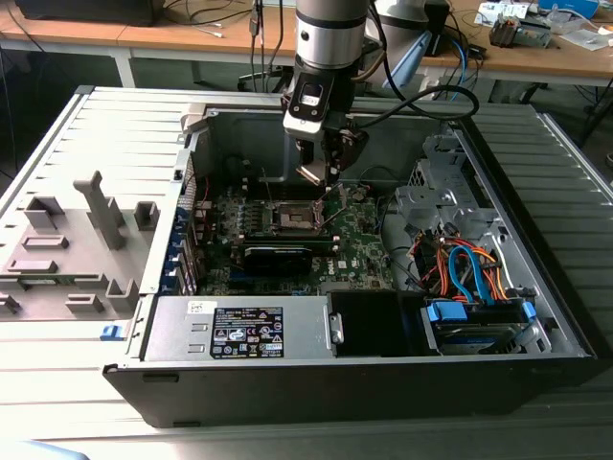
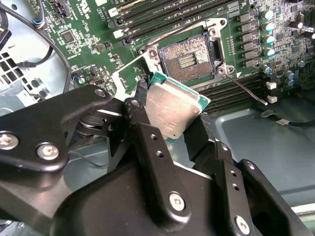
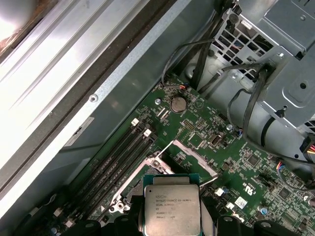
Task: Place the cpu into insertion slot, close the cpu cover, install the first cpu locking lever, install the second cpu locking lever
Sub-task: 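Place the cpu into insertion slot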
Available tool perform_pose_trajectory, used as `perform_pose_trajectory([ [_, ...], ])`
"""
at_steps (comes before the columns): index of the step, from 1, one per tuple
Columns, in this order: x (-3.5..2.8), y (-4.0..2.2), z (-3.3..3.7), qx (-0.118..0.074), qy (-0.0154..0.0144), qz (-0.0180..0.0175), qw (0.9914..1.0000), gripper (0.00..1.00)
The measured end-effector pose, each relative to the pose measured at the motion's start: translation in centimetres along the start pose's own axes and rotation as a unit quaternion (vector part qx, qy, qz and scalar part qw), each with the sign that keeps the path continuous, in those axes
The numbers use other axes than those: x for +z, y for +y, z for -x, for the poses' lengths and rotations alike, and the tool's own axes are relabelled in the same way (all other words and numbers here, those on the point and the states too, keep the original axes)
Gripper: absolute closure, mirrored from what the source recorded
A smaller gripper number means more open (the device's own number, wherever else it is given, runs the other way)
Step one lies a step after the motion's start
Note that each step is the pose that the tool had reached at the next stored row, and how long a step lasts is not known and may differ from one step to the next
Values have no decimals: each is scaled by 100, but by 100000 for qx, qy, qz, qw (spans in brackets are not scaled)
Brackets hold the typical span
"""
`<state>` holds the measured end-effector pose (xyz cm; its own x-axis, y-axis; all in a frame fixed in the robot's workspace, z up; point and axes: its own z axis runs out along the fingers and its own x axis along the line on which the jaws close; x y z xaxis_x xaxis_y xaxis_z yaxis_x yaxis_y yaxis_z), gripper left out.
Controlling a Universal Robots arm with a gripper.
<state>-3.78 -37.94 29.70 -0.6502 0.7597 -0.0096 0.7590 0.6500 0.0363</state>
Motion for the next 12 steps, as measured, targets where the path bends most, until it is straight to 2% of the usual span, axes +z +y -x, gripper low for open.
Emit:
perform_pose_trajectory([
  [12,6,0,0,461,-18,-4,99999,45],
])
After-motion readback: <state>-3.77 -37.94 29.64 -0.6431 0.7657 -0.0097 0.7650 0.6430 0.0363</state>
